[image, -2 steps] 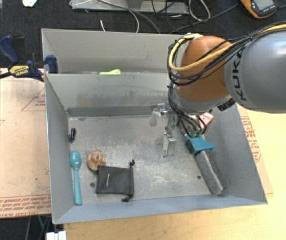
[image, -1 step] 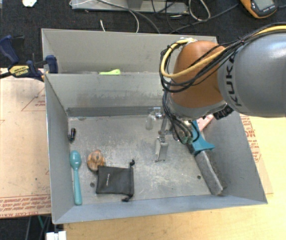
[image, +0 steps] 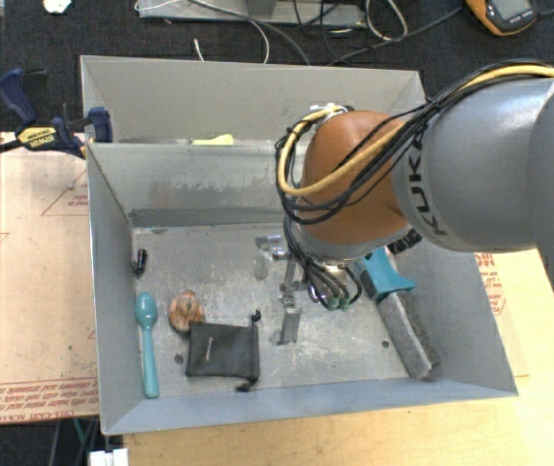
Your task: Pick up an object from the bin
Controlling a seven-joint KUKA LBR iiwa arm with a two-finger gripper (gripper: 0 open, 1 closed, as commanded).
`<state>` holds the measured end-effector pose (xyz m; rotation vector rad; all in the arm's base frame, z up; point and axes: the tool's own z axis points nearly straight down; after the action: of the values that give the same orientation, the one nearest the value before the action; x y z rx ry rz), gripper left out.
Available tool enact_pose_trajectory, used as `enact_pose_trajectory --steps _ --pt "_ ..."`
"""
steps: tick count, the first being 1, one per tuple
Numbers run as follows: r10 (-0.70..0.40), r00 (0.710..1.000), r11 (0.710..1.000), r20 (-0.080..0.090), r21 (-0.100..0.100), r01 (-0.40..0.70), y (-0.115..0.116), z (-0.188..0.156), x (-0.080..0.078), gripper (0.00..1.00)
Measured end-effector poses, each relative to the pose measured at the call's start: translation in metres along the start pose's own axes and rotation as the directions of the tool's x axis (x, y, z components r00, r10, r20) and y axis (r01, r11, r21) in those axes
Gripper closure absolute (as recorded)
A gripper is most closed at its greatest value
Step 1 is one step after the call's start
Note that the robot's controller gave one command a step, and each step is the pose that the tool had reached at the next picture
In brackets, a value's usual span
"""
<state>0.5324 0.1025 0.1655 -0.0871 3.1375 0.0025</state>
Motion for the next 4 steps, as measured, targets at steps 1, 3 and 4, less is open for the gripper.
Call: enact_pose_trajectory --steps 1,3,4 --pt "0.124 0.992 0.992 0.0 0.0 -0.124 0.022 0.001 0.017 0.0" --pt "0.0 1.0 1.0 0.001 0.0 0.0 0.047 0.047 0.025 0.0" --pt "0.268 0.963 0.963 -0.001 -0.001 -0.268 0.034 0.085 0.018 0.0"
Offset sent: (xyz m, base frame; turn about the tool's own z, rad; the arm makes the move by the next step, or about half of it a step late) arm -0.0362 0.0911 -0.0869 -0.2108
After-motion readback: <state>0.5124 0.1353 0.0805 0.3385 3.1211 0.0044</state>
